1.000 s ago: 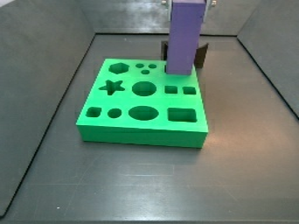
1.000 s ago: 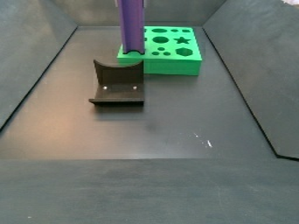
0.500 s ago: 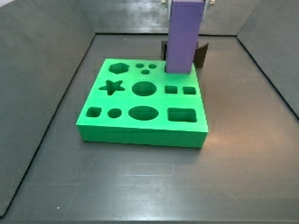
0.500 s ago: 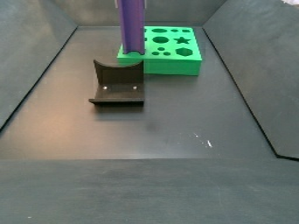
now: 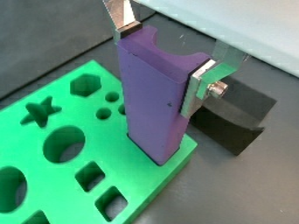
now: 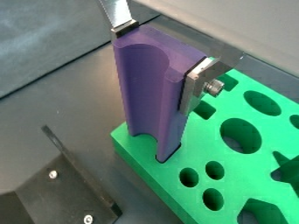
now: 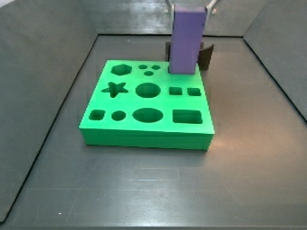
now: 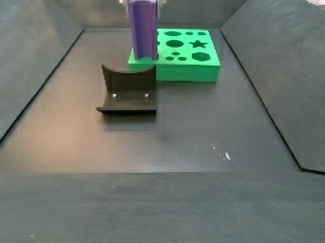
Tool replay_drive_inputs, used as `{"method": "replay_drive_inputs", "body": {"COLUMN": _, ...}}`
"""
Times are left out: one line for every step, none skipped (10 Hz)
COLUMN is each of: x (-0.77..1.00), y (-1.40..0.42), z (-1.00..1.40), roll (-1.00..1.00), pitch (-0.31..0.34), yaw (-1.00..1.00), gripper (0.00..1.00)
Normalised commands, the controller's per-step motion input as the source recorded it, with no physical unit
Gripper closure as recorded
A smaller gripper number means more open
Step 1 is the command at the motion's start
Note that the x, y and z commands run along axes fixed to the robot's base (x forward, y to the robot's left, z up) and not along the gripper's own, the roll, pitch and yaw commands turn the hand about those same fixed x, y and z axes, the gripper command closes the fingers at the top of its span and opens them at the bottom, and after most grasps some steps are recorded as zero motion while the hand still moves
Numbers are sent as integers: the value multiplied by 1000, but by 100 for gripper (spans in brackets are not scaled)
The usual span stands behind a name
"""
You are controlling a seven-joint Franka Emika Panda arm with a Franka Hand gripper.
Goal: Insert the arch object.
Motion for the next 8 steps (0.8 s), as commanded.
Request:
{"method": "replay_drive_inputs", "body": {"x": 0, "y": 0, "z": -309, "roll": -19, "pitch": -54, "yaw": 74, "gripper": 100}}
{"method": "replay_drive_inputs", "body": {"x": 0, "y": 0, "z": -334, "roll": -24, "pitch": -64, "yaw": 14, "gripper": 100}}
{"method": "replay_drive_inputs", "body": {"x": 0, "y": 0, "z": -329, "roll": -13, "pitch": -54, "yaw": 0, "gripper": 100}}
{"method": "replay_drive_inputs", "body": {"x": -26, "y": 0, "z": -337, "roll": 0, "pitch": -67, "yaw": 0, "gripper": 100}}
{"method": "replay_drive_inputs", "body": {"x": -20, "y": 0, "z": -363, "roll": -13, "pitch": -90, "yaw": 0, "gripper": 100}}
{"method": "replay_drive_inputs", "body": {"x": 54, "y": 0, "z": -177, "roll": -27, "pitch": -30, "yaw": 0, "gripper": 100}}
{"method": "replay_drive_inputs", "body": {"x": 0, "y": 0, "z": -123, "roll": -14, "pitch": -10, "yaw": 0, "gripper": 100}}
{"method": "replay_drive_inputs", "body": {"x": 0, "y": 0, "z": 0, "roll": 7, "pitch": -14, "yaw": 0, "gripper": 100}}
